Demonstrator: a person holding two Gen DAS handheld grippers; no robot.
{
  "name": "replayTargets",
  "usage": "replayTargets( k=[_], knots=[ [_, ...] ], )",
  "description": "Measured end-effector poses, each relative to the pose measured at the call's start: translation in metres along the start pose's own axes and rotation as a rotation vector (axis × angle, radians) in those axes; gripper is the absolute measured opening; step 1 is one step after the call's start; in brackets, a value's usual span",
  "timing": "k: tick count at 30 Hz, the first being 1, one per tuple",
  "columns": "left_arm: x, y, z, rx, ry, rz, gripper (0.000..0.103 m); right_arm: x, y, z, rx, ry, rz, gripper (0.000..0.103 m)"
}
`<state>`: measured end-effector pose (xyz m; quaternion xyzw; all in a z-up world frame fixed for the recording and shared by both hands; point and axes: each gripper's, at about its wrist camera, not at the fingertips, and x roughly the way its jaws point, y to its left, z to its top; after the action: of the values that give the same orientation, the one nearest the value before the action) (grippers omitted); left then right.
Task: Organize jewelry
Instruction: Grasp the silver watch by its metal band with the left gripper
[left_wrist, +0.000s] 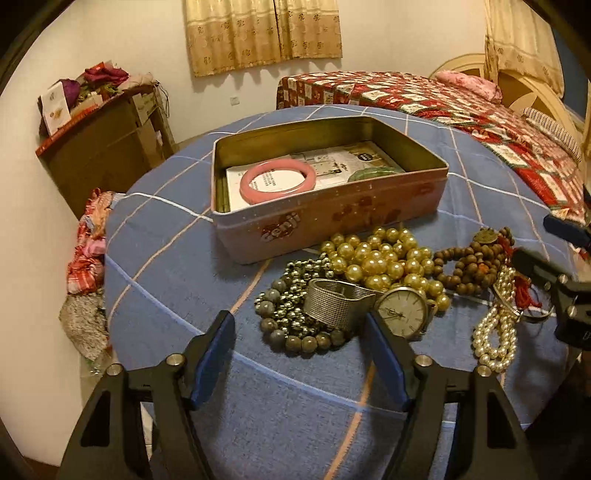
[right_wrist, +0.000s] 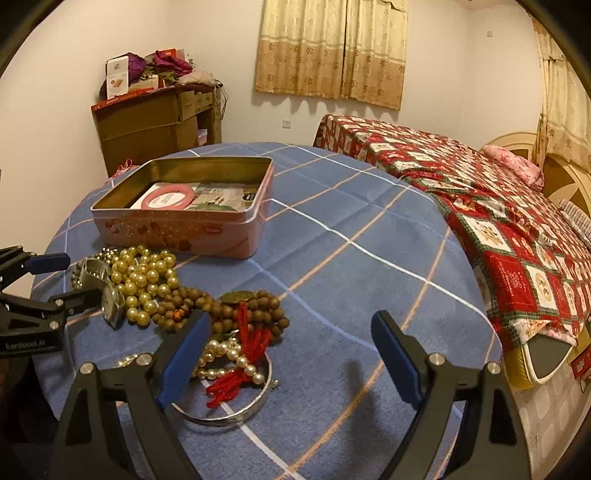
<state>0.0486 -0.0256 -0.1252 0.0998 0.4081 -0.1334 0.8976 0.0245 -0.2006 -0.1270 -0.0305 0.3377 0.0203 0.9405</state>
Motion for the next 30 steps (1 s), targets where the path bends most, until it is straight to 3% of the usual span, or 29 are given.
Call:
replayTargets(
  k=[4, 10, 12, 13, 14, 22, 30],
  knots=[
    [-0.006, -0.005, 0.007, 0.025, -0.045, 0.025, 0.063, 0.002, 0.004, -0.001, -0.013, 0.005, 0.001, 0.091],
    [0.001, -0.004, 0.016, 0.029, -0.048, -0.015, 0.063, 0.001, 0.006, -0.003, -0.015, 0.005, 0.004, 0.091],
    [0.001, -0.005, 0.015, 0.035, -0.051, -0.03, 0.053, 0.001, 0.006, -0.003, -0.012, 0.003, 0.003, 0.091],
    [0.001, -0.005, 0.014, 0.034, -0.047, -0.054, 0.033, 0.001, 0.006, -0.003, -0.009, 0.002, 0.003, 0.091],
    [0.0, -0.006, 0.015, 0.032, -0.05, -0.059, 0.031, 0.001, 0.007, -0.003, -0.007, 0.002, 0.004, 0.091],
    [-0.013, 0.007, 0.013, -0.019, -0.075, -0.105, 0.025, 0.0, 0.006, -0.002, -0.005, -0.007, 0.005, 0.091],
    [-0.041, 0.013, 0.027, -0.029, -0.15, -0.125, 0.017, -0.001, -0.013, 0.003, 0.046, -0.016, -0.007, 0.091]
  ],
)
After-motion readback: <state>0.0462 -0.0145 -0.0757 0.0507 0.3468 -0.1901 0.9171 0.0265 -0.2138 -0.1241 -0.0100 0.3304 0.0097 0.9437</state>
